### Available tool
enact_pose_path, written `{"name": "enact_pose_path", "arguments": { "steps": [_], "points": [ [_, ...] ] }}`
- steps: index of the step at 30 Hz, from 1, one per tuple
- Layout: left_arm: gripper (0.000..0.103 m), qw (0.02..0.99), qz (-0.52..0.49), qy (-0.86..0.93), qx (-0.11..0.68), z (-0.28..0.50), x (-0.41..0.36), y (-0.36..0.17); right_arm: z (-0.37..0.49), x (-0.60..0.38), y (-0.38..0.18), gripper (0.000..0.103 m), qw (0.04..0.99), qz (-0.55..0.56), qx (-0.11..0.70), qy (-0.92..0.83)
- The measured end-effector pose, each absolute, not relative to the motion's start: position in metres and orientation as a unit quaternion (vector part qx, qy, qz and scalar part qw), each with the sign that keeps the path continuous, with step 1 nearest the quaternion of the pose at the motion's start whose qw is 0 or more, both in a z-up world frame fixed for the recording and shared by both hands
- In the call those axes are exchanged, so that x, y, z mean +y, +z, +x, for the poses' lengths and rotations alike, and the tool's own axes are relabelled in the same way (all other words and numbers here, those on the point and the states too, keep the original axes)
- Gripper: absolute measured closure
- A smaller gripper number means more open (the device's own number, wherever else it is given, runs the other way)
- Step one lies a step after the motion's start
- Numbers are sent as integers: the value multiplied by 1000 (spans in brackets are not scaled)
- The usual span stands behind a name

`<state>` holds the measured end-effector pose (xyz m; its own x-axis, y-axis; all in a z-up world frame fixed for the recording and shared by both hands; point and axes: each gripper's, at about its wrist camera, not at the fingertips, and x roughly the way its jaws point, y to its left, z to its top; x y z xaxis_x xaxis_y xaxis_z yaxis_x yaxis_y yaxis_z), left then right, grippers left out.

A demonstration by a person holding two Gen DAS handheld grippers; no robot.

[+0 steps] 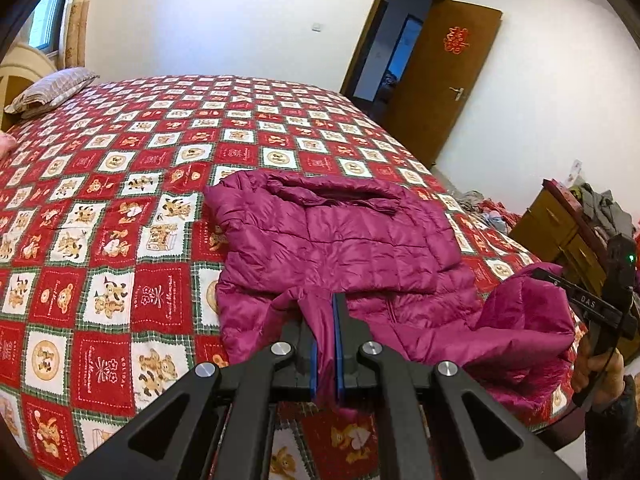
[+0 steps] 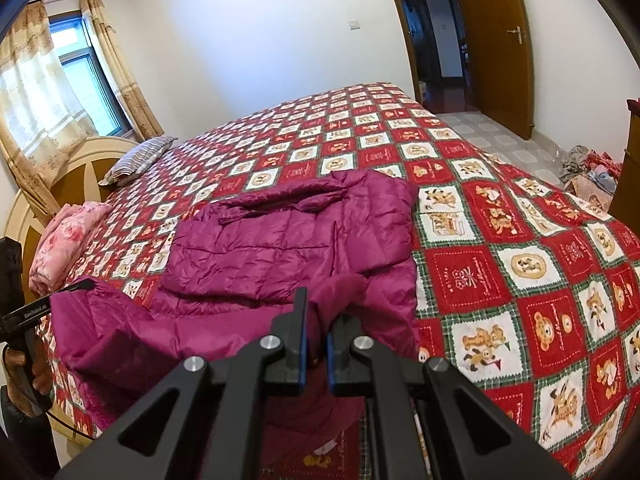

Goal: Fold large clothes
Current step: 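Fold the held hem up over the jacket toward the collar with both grippers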

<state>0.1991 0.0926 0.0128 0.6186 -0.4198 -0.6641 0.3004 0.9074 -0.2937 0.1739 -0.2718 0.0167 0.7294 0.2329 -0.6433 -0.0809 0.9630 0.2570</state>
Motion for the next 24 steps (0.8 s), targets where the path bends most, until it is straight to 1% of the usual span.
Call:
{"name": "enact_pose_path", "arguments": {
  "steps": [6,24],
  "points": [
    [98,894,-91,-186,398,221,92,15,190,-276,18,94,925,104,359,75],
    [98,901,-83,-126,406,277,81,15,251,-291,14,94,924,119,359,47]
  ]
}}
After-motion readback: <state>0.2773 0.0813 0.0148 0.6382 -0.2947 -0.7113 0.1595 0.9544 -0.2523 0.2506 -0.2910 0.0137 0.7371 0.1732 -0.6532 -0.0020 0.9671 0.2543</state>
